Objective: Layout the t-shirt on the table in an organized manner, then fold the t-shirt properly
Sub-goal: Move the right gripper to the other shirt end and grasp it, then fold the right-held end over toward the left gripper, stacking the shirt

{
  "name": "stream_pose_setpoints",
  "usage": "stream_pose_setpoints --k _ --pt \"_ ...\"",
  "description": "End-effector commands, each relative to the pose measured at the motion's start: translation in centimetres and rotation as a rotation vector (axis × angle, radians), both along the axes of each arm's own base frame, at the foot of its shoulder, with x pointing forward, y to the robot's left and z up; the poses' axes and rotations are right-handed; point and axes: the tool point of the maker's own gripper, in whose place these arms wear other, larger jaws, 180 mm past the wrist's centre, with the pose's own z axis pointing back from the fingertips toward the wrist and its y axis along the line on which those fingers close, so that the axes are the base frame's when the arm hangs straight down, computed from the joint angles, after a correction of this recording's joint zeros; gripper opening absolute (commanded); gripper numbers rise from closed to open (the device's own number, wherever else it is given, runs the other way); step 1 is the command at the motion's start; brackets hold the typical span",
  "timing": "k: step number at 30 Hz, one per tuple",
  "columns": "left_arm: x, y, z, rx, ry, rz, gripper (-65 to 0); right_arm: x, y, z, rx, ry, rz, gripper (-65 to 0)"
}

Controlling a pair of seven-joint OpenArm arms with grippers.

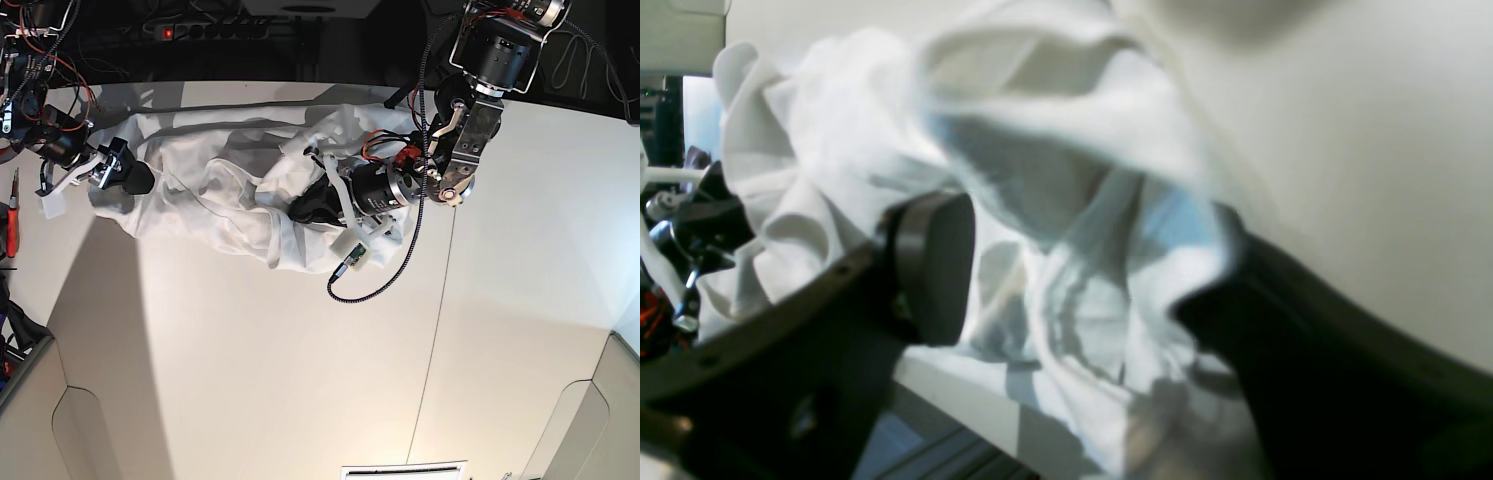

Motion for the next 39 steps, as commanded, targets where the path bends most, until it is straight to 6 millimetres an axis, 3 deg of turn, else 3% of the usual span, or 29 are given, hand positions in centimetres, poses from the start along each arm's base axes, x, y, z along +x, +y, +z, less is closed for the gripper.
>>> stream_pose_setpoints --k 1,6,8,10,14,21,24,32,35,39 --pt "1.0 0.1 0.7 0.003 -0.025 0.007 -65.0 -0.3 -0.2 0.0 -0.018 0.016 0.025 -20.5" --pt "1.0 0.1 0.7 0.003 -0.025 0.007 -65.0 -0.4 0.0 -0.1 -0.017 0.018 0.033 -20.6" --pt "1.0 0.1 0.8 -0.005 -0.024 0.011 -65.0 -0.4 0.0 -0.1 -0.018 0.019 0.034 -23.9" --pt "1.4 -0.1 1.5 -0.034 -0.027 0.022 -65.0 -0.4 0.0 -0.1 -0.017 0.019 0.033 -35.5" --pt "2.0 -1.1 4.4 -0.091 -0.053 0.012 -65.0 -0.4 0.0 -0.1 -0.017 0.019 0.033 -65.0" --pt "1.3 -3.3 12.2 -0.109 -0.158 -0.120 -65.0 -0.3 0.0 -0.1 -0.017 0.018 0.032 -65.0" --pt "0.3 -3.7 13.7 -0.075 -0.164 -0.178 -65.0 -0.2 0.0 0.0 -0.018 0.015 0.032 -65.0" --pt "-2.4 -2.6 10.7 0.009 -0.063 -0.215 -65.0 1.5 -0.2 1.7 -0.039 -0.051 0.038 -65.0" --pt "-2.8 -1.0 9.1 0.076 -0.057 -0.198 -65.0 2.7 -0.3 2.3 -0.056 -0.073 0.043 -65.0" --pt "-1.8 1.9 8.1 0.137 -0.090 -0.111 -65.0 3.4 -0.9 2.3 -0.104 -0.071 0.050 -65.0"
